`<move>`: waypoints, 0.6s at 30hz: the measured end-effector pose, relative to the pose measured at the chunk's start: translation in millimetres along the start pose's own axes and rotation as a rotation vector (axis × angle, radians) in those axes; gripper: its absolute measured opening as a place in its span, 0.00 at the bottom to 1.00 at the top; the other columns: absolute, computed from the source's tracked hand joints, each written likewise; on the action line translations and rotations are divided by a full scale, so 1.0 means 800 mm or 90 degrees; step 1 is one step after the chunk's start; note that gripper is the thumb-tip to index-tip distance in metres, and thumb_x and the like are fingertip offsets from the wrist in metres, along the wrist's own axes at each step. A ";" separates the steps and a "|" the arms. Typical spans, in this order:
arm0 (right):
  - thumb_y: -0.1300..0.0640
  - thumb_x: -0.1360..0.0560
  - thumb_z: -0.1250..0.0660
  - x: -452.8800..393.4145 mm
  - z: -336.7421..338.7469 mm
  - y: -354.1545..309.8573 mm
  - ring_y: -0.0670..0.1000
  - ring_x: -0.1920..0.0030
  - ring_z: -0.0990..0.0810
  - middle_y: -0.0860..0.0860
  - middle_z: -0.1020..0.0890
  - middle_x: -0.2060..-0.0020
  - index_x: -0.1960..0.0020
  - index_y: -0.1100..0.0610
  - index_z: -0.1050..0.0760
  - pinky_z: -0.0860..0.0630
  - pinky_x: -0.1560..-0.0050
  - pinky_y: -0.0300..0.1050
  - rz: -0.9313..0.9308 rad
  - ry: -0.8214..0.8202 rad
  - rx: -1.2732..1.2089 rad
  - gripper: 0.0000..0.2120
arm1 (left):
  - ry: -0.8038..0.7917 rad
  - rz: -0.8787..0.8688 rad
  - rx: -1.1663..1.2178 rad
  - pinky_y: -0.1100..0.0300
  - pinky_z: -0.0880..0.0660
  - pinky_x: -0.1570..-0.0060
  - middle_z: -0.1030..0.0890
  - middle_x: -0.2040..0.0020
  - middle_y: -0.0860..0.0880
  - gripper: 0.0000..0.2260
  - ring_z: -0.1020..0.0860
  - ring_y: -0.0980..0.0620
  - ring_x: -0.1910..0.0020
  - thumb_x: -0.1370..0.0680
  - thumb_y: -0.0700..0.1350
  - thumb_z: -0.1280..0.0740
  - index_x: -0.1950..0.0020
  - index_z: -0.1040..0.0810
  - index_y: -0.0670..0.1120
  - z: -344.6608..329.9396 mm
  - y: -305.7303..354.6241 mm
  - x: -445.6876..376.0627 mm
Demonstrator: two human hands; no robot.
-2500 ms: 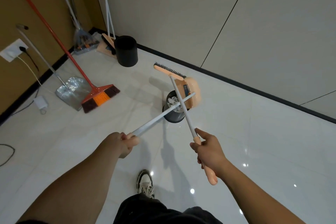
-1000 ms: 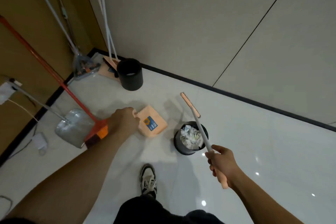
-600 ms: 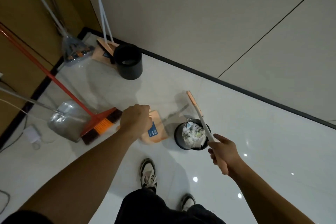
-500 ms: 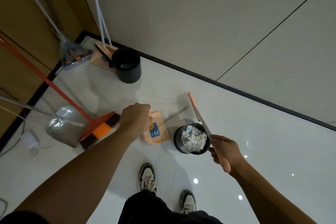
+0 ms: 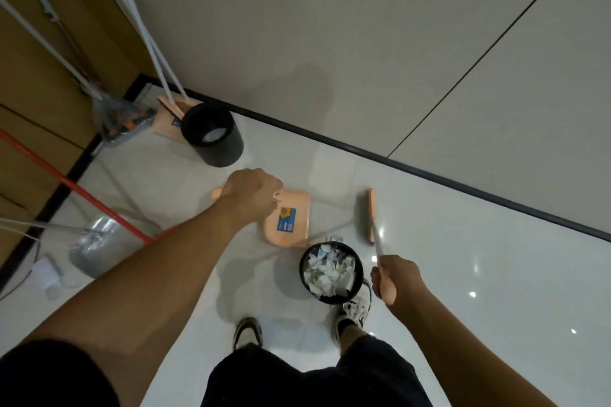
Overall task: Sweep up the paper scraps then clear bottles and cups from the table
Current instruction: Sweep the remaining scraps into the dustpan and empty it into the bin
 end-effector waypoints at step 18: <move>0.65 0.22 0.42 -0.006 0.005 -0.079 0.47 0.78 0.35 0.54 0.29 0.70 0.53 0.60 0.30 0.38 0.81 0.37 -0.011 -0.169 0.040 0.03 | -0.045 0.032 -0.049 0.58 0.32 0.67 0.27 0.68 0.53 0.07 0.27 0.49 0.68 0.25 0.54 0.41 0.60 0.28 0.53 0.005 -0.015 -0.045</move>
Point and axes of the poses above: each hand's wrist, its own x-axis away from the middle knuckle, its own z-axis out of the back of the hand, y = z × x, the point moved 3 cm from there along -x, towards the middle knuckle
